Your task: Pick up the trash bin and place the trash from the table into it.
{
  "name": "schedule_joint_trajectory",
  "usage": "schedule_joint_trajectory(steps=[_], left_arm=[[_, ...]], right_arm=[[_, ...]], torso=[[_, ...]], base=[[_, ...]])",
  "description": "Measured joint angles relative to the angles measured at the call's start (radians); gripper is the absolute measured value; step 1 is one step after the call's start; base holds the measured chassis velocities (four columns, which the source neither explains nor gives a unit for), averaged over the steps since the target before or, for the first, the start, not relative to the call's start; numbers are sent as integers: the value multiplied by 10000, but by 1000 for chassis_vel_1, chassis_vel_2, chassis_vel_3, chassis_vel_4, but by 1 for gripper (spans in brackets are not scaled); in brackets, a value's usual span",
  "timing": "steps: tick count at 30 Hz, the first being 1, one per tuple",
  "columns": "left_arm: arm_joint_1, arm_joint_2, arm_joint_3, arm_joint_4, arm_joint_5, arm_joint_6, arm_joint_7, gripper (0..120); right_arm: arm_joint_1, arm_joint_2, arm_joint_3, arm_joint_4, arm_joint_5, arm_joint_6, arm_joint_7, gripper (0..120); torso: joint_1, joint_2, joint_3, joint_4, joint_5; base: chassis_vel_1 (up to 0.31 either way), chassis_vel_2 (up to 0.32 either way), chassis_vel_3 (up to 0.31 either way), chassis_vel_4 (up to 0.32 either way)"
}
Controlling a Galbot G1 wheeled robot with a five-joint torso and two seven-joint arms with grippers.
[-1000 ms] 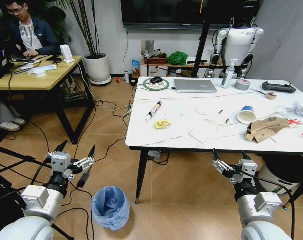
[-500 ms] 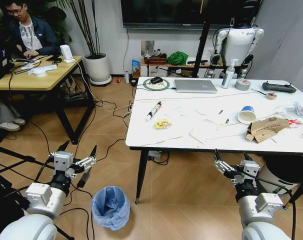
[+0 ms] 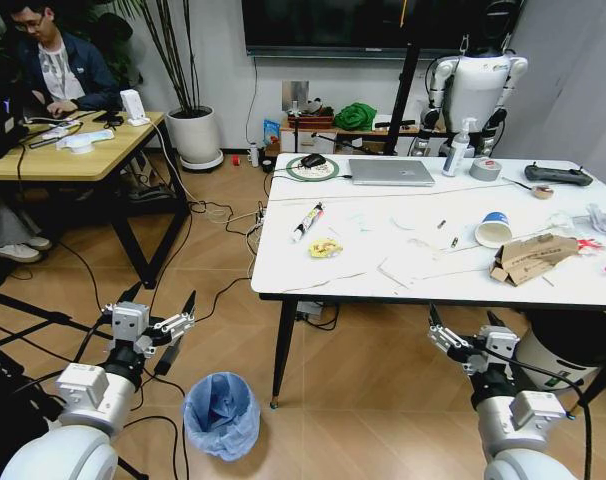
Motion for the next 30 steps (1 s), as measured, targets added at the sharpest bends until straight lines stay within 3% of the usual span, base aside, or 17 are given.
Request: schedule_joint_trajectory(steps=[7, 30], left_arm=[[29, 45, 5, 13, -29, 41, 92, 100], [221, 182, -81, 122, -15, -27, 270, 100]], right_arm=[[-15, 13, 5, 28, 68, 13, 46, 100], [-207, 184, -18, 81, 15, 264, 7, 100]], torso=[[-93, -203, -108, 1, 0], [-658, -1496, -836, 0, 0]], base=[[0, 0, 0, 0], [0, 0, 0, 0]])
